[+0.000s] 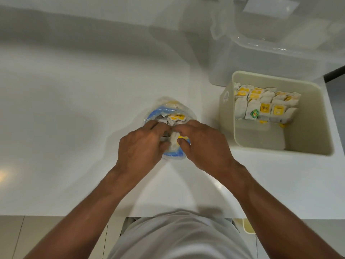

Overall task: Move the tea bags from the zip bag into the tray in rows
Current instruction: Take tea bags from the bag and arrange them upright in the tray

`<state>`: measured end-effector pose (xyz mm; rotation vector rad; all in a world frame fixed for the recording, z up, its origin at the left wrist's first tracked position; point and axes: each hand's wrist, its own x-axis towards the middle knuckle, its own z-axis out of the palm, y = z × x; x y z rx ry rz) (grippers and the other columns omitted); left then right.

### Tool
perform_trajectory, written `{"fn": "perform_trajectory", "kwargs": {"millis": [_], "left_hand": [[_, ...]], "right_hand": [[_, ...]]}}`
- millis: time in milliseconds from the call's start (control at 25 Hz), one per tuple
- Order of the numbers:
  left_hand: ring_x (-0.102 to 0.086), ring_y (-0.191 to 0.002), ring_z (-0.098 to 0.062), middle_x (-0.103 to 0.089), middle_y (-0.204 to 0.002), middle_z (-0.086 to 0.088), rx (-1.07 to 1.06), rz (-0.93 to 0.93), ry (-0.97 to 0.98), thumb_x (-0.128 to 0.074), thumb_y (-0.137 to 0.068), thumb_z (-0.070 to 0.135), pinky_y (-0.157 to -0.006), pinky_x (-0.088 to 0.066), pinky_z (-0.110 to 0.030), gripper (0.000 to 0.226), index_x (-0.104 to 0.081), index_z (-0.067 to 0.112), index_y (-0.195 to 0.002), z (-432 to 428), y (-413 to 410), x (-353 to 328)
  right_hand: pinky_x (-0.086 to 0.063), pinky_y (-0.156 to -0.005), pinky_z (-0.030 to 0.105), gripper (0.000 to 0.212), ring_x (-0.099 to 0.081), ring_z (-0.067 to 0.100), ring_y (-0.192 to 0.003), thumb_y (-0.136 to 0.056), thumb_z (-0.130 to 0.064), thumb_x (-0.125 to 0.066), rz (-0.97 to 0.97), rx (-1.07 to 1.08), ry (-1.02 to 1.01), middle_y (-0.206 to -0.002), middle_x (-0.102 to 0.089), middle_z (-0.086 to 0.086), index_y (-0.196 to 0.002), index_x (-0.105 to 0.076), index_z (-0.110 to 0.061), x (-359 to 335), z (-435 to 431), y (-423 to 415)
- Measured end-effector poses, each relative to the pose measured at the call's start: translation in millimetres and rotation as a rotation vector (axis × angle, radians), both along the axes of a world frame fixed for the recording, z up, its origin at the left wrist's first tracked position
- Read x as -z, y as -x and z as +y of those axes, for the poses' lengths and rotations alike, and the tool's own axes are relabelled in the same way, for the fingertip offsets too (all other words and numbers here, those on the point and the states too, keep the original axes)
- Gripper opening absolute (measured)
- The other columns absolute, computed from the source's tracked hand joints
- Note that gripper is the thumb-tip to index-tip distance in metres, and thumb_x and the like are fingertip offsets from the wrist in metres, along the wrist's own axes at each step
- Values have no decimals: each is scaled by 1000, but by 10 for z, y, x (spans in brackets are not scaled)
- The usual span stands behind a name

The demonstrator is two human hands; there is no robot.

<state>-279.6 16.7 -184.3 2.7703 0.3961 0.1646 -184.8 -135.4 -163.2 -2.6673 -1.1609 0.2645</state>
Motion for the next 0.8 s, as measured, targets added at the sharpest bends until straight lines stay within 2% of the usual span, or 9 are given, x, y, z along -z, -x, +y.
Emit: {"fn": "perform_trajectory", "kwargs": {"millis": [160,240,320,400,480,520,600,680,800], "left_hand": [[-66,-76,-23,-69,-87,8,8,36,18,-69,-86,27,-57,-50,-29,7,-71,31,-91,80,-18,-22],[-66,-76,-21,-69,-87,9,2,49,23,-66,-90,30,-58,-48,-28,4,-69,32,-90,91,-48,-42],[-67,-78,-15,-69,-88,14,-37,28,120,-65,-90,32,-60,-50,-29,2,-67,34,-92,96,-65,-108],[-68,-78,-7,-69,-86,18,-151,-18,369,-68,-89,32,-66,-54,-30,3,-66,33,-91,133,-102,-187],[-70,-77,-6,-70,-86,14,-256,-45,697,-71,-89,29,-70,-55,-30,5,-67,32,-89,162,-146,-253],[-71,-77,-10,-71,-85,10,-281,-52,831,-72,-89,27,-69,-54,-32,6,-67,31,-89,164,-168,-272],[-73,-78,-17,-72,-83,5,-299,-41,1006,-72,-90,24,-58,-48,-31,8,-66,29,-89,147,-208,-316],[-74,-77,-17,-74,-81,3,-285,-17,1061,-72,-89,20,-56,-45,-29,9,-65,24,-92,111,-227,-338],[-73,-77,-13,-74,-79,7,-242,-7,913,-70,-89,16,-76,-56,-38,15,-64,27,-96,85,-235,-300]], "right_hand": [[-50,-72,29,30,-66,19,-95,-99,-39,-46,44,-9,108,-118,-63,-9,-126,-60,-39,84,-2,-5],[-52,-76,32,28,-65,17,-96,-97,-39,-50,102,32,56,-117,-64,-10,-123,-61,-39,52,-18,-4],[-51,-76,28,26,-63,10,-91,-94,-40,-57,168,88,-60,-110,-66,-13,-119,-63,-39,-13,-26,2],[-49,-74,21,26,-61,1,-79,-90,-43,-63,311,181,-201,-101,-68,-16,-116,-63,-37,-70,-26,-15],[-48,-70,15,25,-62,-1,-74,-90,-45,-64,489,263,-303,-96,-68,-17,-112,-64,-34,-111,-12,-42],[-50,-71,16,23,-64,0,-76,-90,-44,-64,577,290,-340,-94,-69,-16,-110,-64,-32,-124,-6,-62],[-56,-72,28,19,-68,8,-79,-92,-38,-64,721,354,-428,-89,-72,-8,-107,-66,-26,-149,-1,-93],[-57,-68,33,13,-69,10,-73,-94,-32,-63,737,398,-494,-81,-72,-4,-102,-67,-22,-175,-1,-117],[-58,-73,43,13,-68,12,-71,-95,-31,-60,627,398,-490,-76,-71,-5,-100,-68,-22,-165,-27,-146]]}}
